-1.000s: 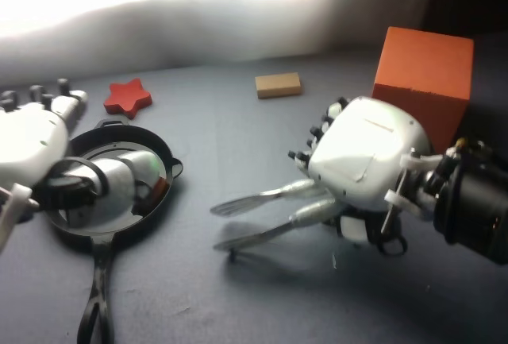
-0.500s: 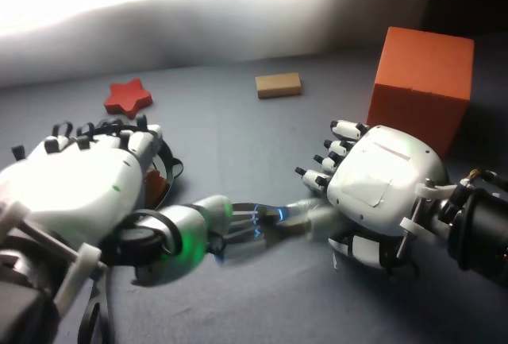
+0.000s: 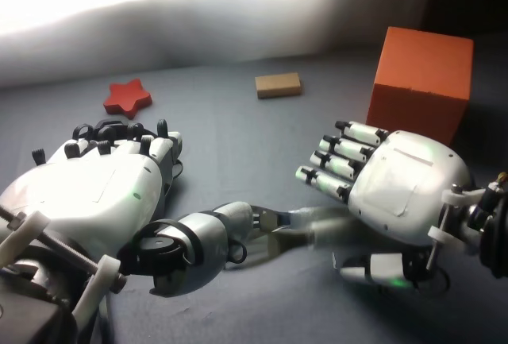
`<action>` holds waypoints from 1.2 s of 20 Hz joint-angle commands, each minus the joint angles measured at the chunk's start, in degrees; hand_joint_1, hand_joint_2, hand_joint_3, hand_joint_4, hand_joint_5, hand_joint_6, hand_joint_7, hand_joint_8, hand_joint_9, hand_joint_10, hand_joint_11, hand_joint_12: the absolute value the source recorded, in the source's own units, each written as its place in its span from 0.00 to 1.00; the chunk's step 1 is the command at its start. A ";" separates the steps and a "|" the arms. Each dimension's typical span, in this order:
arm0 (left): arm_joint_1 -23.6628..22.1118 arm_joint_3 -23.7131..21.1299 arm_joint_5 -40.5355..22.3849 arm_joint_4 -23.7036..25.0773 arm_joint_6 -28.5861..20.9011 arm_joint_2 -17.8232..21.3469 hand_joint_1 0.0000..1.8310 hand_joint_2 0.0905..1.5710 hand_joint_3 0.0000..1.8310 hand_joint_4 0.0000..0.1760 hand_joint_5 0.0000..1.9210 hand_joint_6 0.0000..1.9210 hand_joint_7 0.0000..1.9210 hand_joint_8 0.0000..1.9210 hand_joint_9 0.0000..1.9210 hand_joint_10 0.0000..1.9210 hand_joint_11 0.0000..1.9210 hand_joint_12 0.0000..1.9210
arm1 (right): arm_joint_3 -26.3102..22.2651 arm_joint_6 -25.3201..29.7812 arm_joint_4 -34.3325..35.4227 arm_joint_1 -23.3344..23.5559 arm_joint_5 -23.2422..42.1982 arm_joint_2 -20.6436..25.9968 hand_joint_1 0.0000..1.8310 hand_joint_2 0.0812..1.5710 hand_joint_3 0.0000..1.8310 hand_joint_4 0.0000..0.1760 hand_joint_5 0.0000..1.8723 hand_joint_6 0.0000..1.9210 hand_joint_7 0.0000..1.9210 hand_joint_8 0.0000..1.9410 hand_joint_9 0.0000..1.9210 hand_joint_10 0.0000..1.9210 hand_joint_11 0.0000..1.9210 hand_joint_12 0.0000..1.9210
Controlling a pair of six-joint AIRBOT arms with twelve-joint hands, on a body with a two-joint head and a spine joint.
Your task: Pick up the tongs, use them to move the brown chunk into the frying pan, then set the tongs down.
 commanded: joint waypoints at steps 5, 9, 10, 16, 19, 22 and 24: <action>-0.64 -0.10 -5.02 7.01 0.28 0.50 0.00 0.78 0.00 0.09 0.08 0.01 0.10 0.00 0.09 0.00 0.00 0.30 | -3.40 -0.53 -2.65 3.47 -2.64 4.30 0.07 0.70 0.00 0.00 0.12 0.08 0.17 0.02 0.12 0.11 0.00 0.56; -0.81 -0.69 -5.33 6.99 0.71 0.35 0.01 0.78 0.00 0.09 0.15 0.01 0.16 0.01 0.15 0.01 0.00 0.42 | -6.80 5.00 -2.65 8.08 5.41 11.10 0.10 0.71 0.00 0.00 0.28 0.18 0.39 0.05 0.24 0.35 0.00 0.82; -0.81 -0.84 -5.34 6.99 0.79 0.36 0.02 0.79 0.00 0.06 0.17 0.01 0.17 0.01 0.17 0.01 0.00 0.46 | -7.84 5.24 -2.65 9.02 7.34 13.14 0.10 0.72 0.00 0.00 0.35 0.23 0.46 0.09 0.29 0.43 0.06 0.84; -0.95 -1.55 -5.39 6.99 0.84 0.36 0.05 0.84 0.00 0.00 0.43 0.13 0.47 0.15 0.34 0.38 0.13 0.79 | -10.00 11.14 -2.65 12.97 16.52 23.74 0.15 0.76 0.01 0.00 0.53 0.50 0.59 0.51 0.50 0.76 0.32 0.99; -0.94 -1.56 -5.97 7.00 0.98 0.37 0.08 0.86 0.00 0.00 0.40 0.73 0.41 0.82 0.37 0.92 0.28 1.00 | -10.33 17.02 -2.65 18.12 23.90 29.16 0.17 0.87 0.01 0.00 0.61 0.73 0.66 0.72 0.60 0.97 0.59 1.00; -0.91 -1.55 -6.69 7.00 1.11 0.38 0.11 0.88 0.00 0.00 0.48 0.90 0.51 0.91 0.49 0.99 0.43 1.00 | -11.47 17.92 -2.65 21.64 27.63 33.01 0.24 0.94 0.01 0.68 0.67 0.85 0.70 0.87 0.69 1.00 0.72 1.00; -0.91 -1.51 -6.91 7.00 1.11 0.38 0.15 0.91 0.01 0.00 0.51 0.98 0.55 0.97 0.56 1.00 0.55 1.00 | -12.12 17.13 -2.65 23.34 29.31 34.32 0.32 0.95 0.02 0.99 0.67 0.97 0.71 0.98 0.75 1.00 0.80 1.00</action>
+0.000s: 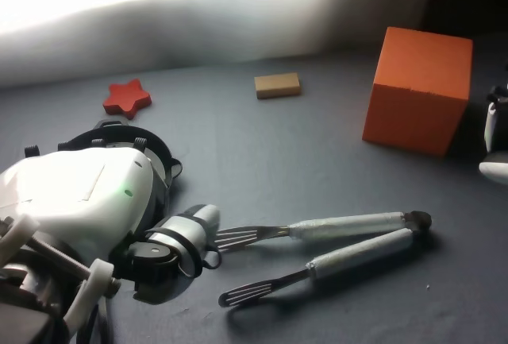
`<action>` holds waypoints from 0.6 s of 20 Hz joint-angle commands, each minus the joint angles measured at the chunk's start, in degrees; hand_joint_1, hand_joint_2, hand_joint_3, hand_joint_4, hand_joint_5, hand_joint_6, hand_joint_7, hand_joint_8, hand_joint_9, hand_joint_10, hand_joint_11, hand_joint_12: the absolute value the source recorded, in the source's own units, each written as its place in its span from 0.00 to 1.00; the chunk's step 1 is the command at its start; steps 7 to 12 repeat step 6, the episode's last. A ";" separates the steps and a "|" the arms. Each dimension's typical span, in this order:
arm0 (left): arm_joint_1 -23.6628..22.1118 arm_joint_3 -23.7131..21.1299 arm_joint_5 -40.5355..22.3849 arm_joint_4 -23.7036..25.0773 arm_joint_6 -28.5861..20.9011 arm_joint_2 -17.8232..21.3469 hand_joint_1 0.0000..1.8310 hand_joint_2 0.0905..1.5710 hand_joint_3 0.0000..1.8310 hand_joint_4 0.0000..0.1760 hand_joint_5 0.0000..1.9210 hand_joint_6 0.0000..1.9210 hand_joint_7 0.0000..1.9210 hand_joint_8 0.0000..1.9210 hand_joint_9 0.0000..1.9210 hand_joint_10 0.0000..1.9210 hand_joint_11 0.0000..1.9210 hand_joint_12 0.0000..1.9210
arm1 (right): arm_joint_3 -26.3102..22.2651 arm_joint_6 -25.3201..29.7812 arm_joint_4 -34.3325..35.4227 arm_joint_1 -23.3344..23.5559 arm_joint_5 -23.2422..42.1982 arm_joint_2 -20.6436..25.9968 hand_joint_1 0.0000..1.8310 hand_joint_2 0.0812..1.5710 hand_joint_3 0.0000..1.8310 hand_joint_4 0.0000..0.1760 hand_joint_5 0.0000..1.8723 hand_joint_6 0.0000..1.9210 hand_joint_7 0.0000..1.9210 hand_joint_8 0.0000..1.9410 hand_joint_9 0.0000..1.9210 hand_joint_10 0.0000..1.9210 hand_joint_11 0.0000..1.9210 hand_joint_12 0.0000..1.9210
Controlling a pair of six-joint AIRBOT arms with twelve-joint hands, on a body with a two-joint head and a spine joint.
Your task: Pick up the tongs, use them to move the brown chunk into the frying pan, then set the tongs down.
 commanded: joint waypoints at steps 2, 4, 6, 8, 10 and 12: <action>-0.67 -0.01 -3.12 5.39 0.20 0.38 0.22 0.95 0.01 0.00 0.51 1.00 0.56 1.00 0.57 1.00 0.56 1.00 | -0.17 -0.61 -0.77 1.49 -2.64 0.46 0.35 0.94 0.01 1.00 0.67 0.99 0.71 1.00 0.76 1.00 0.81 1.00; -0.65 -0.01 -3.12 5.39 0.20 0.37 0.25 0.95 0.00 0.00 0.51 1.00 0.56 1.00 0.57 1.00 0.56 1.00 | -0.17 -1.27 -0.77 1.94 -2.32 0.29 0.34 0.95 0.01 1.00 0.67 1.00 0.72 1.00 0.77 1.00 0.80 1.00; -0.65 0.06 -3.12 5.39 0.20 0.37 0.27 0.94 0.00 0.00 0.50 1.00 0.56 1.00 0.57 1.00 0.56 1.00 | -0.18 -1.35 -0.77 2.07 -2.08 0.24 0.35 0.95 0.01 1.00 0.66 1.00 0.71 1.00 0.76 1.00 0.80 1.00; -0.65 0.06 -3.12 5.39 0.20 0.37 0.27 0.94 0.00 0.00 0.50 1.00 0.56 1.00 0.57 1.00 0.56 1.00 | -0.18 -1.35 -0.77 2.07 -2.08 0.24 0.35 0.95 0.01 1.00 0.66 1.00 0.71 1.00 0.76 1.00 0.80 1.00; -0.65 0.06 -3.12 5.39 0.20 0.37 0.27 0.94 0.00 0.00 0.50 1.00 0.56 1.00 0.57 1.00 0.56 1.00 | -0.18 -1.35 -0.77 2.07 -2.08 0.24 0.35 0.95 0.01 1.00 0.66 1.00 0.71 1.00 0.76 1.00 0.80 1.00; -0.65 0.06 -3.12 5.39 0.20 0.37 0.27 0.94 0.00 0.00 0.50 1.00 0.56 1.00 0.57 1.00 0.56 1.00 | -0.18 -1.35 -0.77 2.07 -2.08 0.24 0.35 0.95 0.01 1.00 0.66 1.00 0.71 1.00 0.76 1.00 0.80 1.00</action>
